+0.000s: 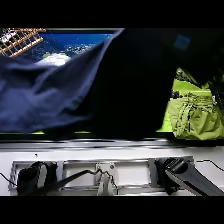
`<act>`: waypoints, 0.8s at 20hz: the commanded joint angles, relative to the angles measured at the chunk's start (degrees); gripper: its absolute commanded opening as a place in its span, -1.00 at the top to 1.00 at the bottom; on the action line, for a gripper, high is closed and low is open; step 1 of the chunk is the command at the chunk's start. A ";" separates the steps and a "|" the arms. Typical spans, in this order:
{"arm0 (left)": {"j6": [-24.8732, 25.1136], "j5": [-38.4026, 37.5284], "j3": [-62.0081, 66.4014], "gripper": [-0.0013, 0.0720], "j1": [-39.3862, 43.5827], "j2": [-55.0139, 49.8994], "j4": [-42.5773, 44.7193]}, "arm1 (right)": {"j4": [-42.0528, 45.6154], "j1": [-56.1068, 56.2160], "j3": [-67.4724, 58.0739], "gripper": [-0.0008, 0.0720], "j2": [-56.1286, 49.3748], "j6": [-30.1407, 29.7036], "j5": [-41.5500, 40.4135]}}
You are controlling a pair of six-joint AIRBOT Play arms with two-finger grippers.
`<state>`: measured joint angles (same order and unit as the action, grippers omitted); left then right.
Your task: Fold the clothes and pants, and hang the long-sleeved shirts on hangers.
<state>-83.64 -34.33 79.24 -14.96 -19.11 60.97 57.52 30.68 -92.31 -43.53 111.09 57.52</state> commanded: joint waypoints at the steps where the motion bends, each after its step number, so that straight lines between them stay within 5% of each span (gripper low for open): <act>1: -1.51 -7.19 0.04 0.97 -0.04 -3.48 1.51 | 10.34 0.92 0.79 0.89 0.44 6.32 6.64; 6: 0.70 -20.85 -0.55 0.97 0.70 -21.97 -9.29 | 19.52 0.92 18.25 0.89 -0.13 11.80 6.93; 11: 5.92 -8.59 -1.77 0.97 9.29 -47.41 -8.55 | 26.08 -7.30 39.85 0.89 -6.49 20.50 -17.27; 14: 5.92 1.51 -1.77 0.97 13.57 -58.18 -8.55 | 20.87 -18.29 40.15 0.89 -16.72 20.24 -25.79; 16: 5.90 3.93 -1.77 0.97 15.39 -61.35 -8.55 | 12.04 -24.35 38.36 0.89 -22.01 14.73 -27.19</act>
<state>-78.41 -37.41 77.49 -2.81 -72.97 52.66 77.52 14.35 -54.81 -58.39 129.36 37.60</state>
